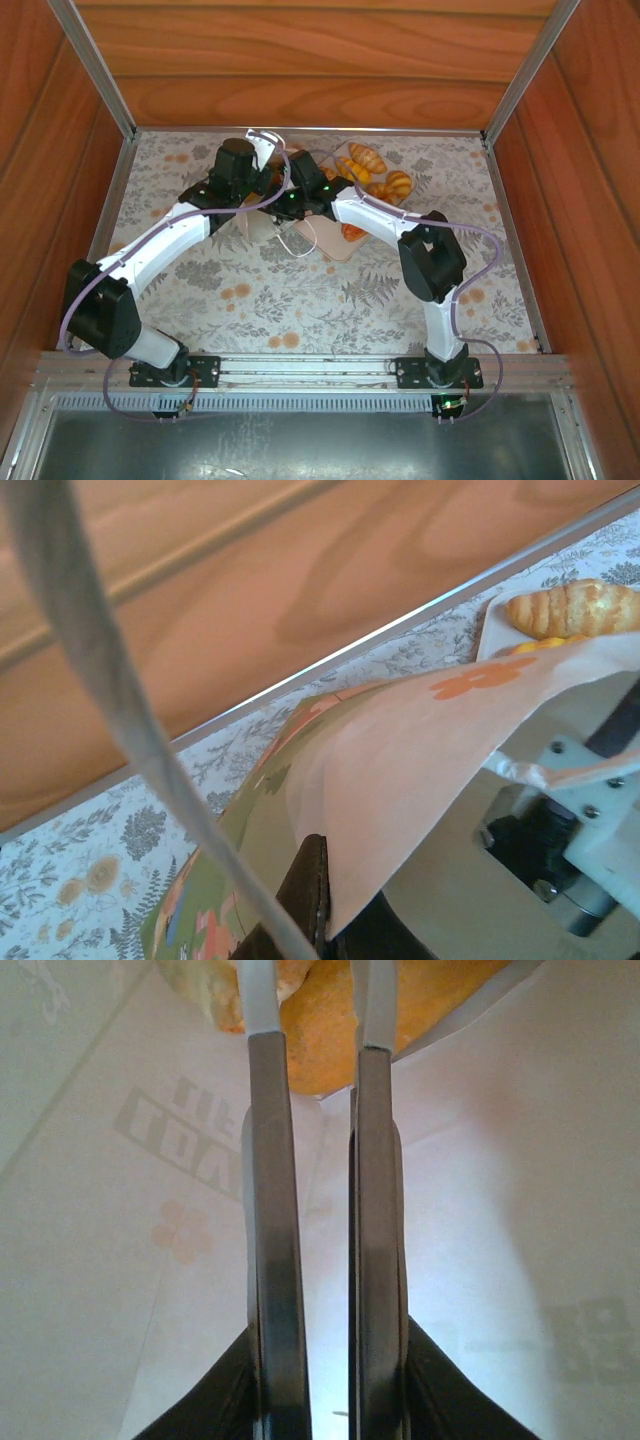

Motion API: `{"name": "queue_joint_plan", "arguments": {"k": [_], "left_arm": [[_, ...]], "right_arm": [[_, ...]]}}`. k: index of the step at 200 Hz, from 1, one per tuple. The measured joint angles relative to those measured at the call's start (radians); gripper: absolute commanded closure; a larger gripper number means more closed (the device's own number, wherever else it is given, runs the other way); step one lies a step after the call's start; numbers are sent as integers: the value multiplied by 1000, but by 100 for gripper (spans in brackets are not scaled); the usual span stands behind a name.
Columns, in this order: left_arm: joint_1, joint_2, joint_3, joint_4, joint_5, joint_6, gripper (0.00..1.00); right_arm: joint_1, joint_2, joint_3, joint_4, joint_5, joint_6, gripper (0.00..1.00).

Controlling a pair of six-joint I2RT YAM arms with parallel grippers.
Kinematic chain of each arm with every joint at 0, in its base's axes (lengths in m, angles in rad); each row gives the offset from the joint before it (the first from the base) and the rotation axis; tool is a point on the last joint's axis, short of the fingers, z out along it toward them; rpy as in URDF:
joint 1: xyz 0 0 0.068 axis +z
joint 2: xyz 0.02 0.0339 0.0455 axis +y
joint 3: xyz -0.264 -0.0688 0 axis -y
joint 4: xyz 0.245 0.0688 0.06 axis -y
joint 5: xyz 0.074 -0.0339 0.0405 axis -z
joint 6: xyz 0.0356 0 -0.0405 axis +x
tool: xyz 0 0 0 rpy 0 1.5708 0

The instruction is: Take the fake bread out of the paper bag

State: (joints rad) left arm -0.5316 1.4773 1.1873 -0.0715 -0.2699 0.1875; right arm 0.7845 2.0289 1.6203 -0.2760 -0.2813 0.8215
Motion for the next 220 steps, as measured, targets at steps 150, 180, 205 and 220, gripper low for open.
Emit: {"name": "queue_joint_plan", "arguments": {"k": [150,180,205,220], "left_arm": [[0,45,20,8,-117,-2,100],[0,47,25,6,-134,-5,100],[0,61,43,5,-171,-19,100],[0,69,53,4,-192,-32,100]], "right_arm": [[26,-207,-76,-171,93,-65,100],[35,-243,-77,-242,117,-88,100],[44,-283,-77,-298,131,-107,100],[49,-311,-79,-330,140,-117,100]]}}
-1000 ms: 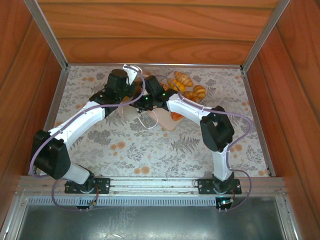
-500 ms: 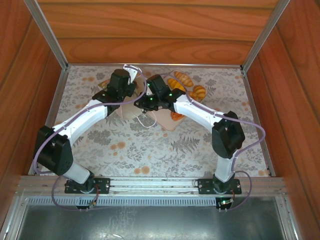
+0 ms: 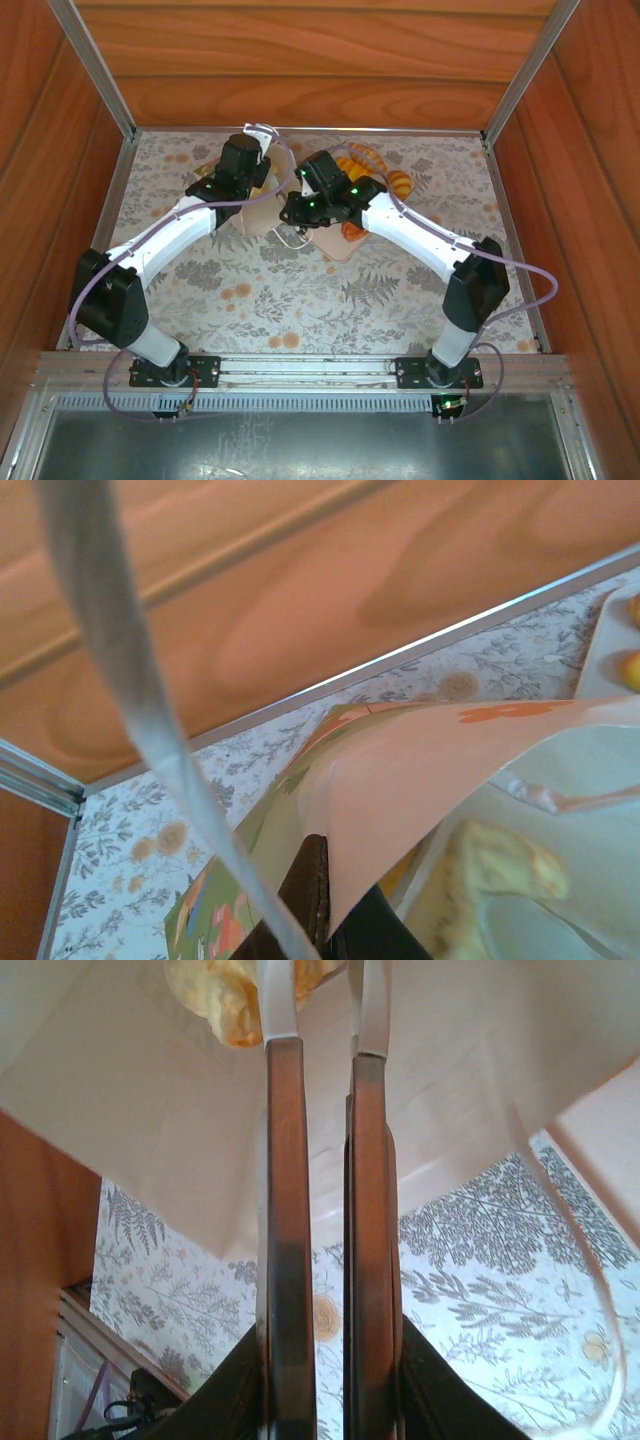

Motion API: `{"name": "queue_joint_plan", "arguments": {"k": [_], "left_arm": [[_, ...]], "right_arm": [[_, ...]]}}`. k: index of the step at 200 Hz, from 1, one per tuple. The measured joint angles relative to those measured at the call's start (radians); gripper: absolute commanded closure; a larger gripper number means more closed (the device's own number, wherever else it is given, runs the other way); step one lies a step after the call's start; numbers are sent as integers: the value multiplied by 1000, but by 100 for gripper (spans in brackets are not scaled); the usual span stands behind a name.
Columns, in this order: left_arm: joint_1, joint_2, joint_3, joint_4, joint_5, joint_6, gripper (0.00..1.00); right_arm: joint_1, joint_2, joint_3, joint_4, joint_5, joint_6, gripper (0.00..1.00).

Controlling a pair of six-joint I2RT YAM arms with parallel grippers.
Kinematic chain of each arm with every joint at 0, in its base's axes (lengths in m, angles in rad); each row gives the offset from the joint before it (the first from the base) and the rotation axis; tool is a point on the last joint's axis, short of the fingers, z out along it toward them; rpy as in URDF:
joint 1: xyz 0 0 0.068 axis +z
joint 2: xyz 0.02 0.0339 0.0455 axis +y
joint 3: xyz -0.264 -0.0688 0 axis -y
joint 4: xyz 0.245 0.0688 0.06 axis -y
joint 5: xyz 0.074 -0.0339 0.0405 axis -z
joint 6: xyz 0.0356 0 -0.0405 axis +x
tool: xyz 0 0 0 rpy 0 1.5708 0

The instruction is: Take the fake bread out of the paper bag

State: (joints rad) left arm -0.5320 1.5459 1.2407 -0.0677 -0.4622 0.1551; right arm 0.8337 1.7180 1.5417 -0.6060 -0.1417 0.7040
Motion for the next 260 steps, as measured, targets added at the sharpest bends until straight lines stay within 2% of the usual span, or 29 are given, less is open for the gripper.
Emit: {"name": "queue_joint_plan", "arguments": {"k": [48,129,187,217,260], "left_arm": [[0,48,43,-8,-50,-27,100],[0,53,45,-19,-71,-37,100],[0,43,33,-23,-81,-36,100],[0,12,6,-24,-71,-36,100],[0,-54,-35,-23,-47,-35,100]], "right_arm": [[11,-121,-29,-103,11,-32,100],[11,-259,-71,-232,55,-52,100],[0,-425,-82,-373,191,-60,100],[-48,-401,-73,-448,234,-63,99],[-139,-245,-31,-498,243,-85,99]]}}
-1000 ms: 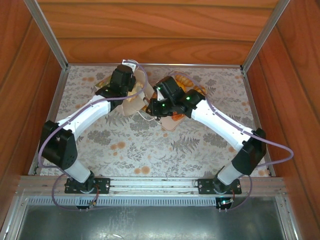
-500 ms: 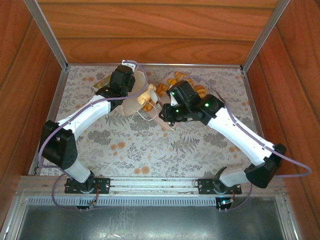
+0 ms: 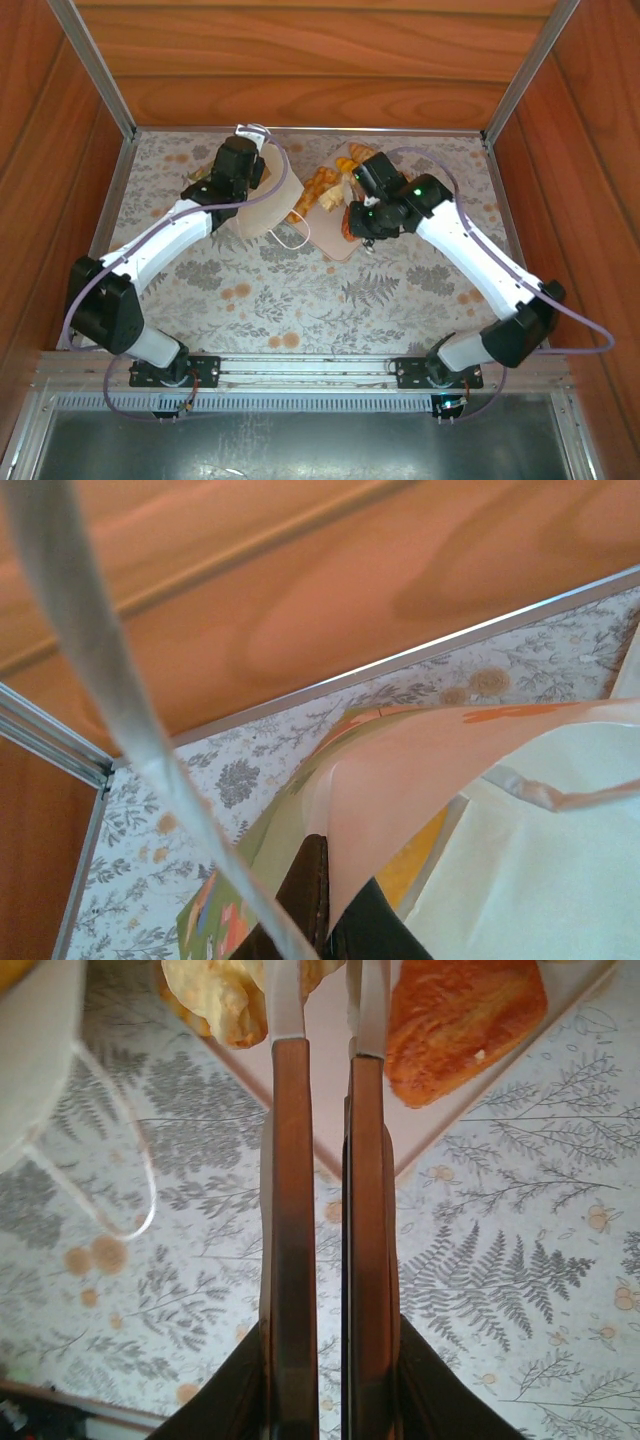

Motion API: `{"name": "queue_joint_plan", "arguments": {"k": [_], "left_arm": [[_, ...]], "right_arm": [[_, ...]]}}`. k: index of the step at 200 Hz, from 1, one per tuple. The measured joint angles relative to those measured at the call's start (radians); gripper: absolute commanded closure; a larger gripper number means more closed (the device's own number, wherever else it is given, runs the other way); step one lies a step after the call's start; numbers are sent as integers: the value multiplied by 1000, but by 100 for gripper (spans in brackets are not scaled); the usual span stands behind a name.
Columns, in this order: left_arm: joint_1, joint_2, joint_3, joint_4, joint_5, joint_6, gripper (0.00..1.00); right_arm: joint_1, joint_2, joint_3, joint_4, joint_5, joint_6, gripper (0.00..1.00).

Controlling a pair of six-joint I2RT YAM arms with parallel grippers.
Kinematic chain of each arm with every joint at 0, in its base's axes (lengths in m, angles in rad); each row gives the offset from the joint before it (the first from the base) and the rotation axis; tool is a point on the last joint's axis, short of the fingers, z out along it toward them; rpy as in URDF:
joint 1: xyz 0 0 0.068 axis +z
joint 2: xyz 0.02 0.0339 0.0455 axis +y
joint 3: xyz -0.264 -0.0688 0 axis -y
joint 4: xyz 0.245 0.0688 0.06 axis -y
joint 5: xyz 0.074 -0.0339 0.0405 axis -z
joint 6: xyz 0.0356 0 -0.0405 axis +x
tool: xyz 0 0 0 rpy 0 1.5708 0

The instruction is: Take the fake bread out of the paper bag

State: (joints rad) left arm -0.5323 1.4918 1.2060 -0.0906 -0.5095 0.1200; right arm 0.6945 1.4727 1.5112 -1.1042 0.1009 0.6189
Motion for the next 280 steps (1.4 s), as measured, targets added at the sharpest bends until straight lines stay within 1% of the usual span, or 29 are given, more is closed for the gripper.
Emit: {"name": "queue_joint_plan", "arguments": {"k": [41,87,146,172,201,254,269,280], "left_arm": [[0,-49,-41,2,19,3,100],[0,-53,-45,2,32,11,100],[0,-53,-45,2,39,15,100],[0,-52,-45,3,43,15,100],[0,-50,-45,5,46,15,100],[0,-31,-45,9,66,14,100],[0,-27,-45,9,69,14,100],[0,-27,-45,10,70,14,100]], "right_arm": [[-39,156,102,-26,4,-21,98],[-64,303,196,-49,2,-43,96],[-95,399,249,-70,0,-46,92],[-108,436,275,-70,-6,-48,87],[-120,477,293,-71,-9,-50,79],[-140,507,324,-68,-24,-58,56],[-141,507,337,-66,-27,-61,52],[-145,507,343,-64,-29,-63,52]]}}
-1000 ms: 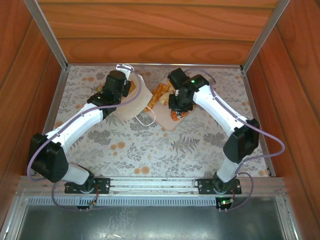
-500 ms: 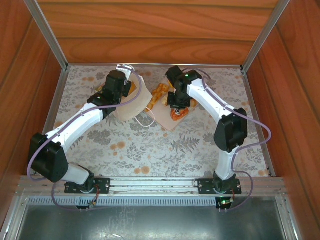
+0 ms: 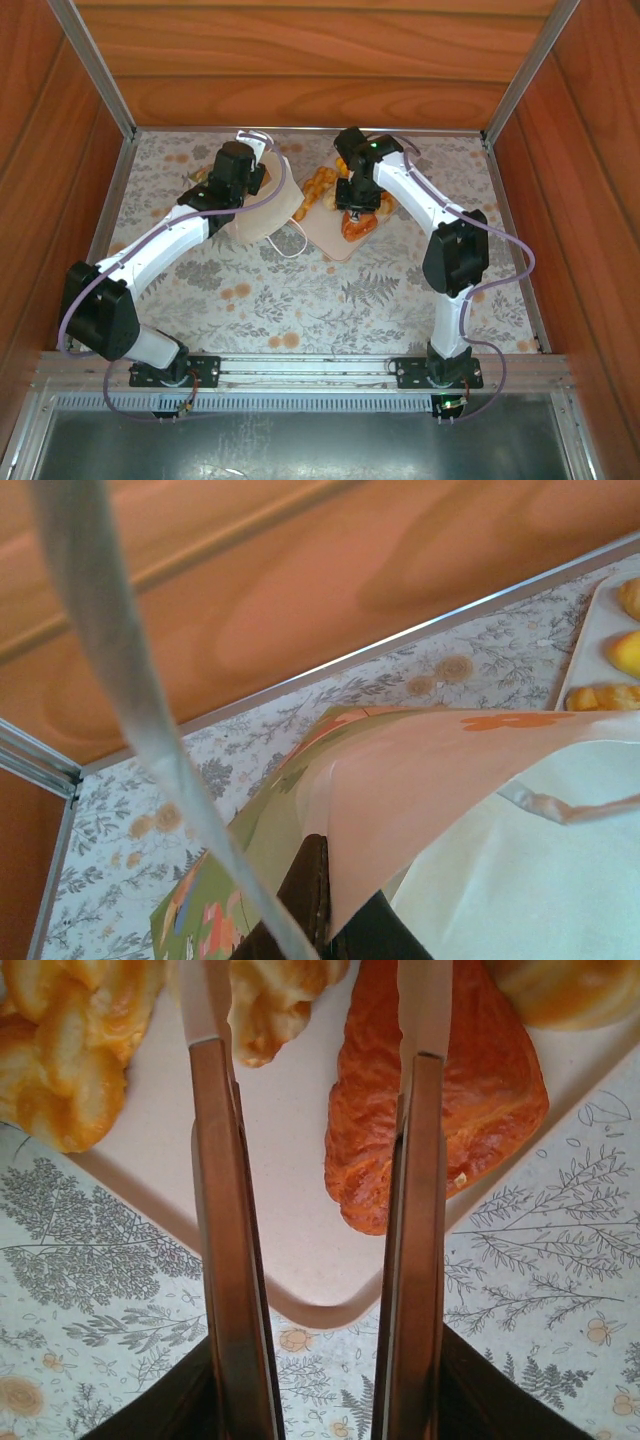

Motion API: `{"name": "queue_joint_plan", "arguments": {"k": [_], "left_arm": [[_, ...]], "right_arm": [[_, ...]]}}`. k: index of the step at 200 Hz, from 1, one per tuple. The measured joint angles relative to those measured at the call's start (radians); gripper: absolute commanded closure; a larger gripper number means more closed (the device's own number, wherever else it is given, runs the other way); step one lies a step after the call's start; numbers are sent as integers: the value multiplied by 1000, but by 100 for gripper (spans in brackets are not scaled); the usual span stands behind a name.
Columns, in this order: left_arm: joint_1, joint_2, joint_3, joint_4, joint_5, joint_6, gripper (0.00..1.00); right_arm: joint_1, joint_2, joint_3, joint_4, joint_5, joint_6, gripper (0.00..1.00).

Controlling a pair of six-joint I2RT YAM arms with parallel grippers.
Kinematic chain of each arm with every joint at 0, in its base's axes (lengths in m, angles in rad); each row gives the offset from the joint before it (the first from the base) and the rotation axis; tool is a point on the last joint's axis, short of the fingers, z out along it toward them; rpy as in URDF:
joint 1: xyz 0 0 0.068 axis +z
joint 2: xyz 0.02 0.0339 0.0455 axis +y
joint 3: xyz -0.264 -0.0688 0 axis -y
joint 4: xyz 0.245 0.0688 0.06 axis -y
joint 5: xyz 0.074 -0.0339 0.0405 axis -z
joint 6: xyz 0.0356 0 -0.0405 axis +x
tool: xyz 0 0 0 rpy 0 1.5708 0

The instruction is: Take the fake bread out of the paper bag

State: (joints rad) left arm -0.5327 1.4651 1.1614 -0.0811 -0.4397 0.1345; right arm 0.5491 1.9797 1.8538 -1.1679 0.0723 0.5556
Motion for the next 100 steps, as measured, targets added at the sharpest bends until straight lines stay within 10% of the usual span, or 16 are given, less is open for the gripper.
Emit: {"name": "queue_joint_plan", "arguments": {"k": [100], "left_arm": [[0,0,0,0,0,0,100]], "right_arm": [[0,0,31,3,-49,-23,64]]}}
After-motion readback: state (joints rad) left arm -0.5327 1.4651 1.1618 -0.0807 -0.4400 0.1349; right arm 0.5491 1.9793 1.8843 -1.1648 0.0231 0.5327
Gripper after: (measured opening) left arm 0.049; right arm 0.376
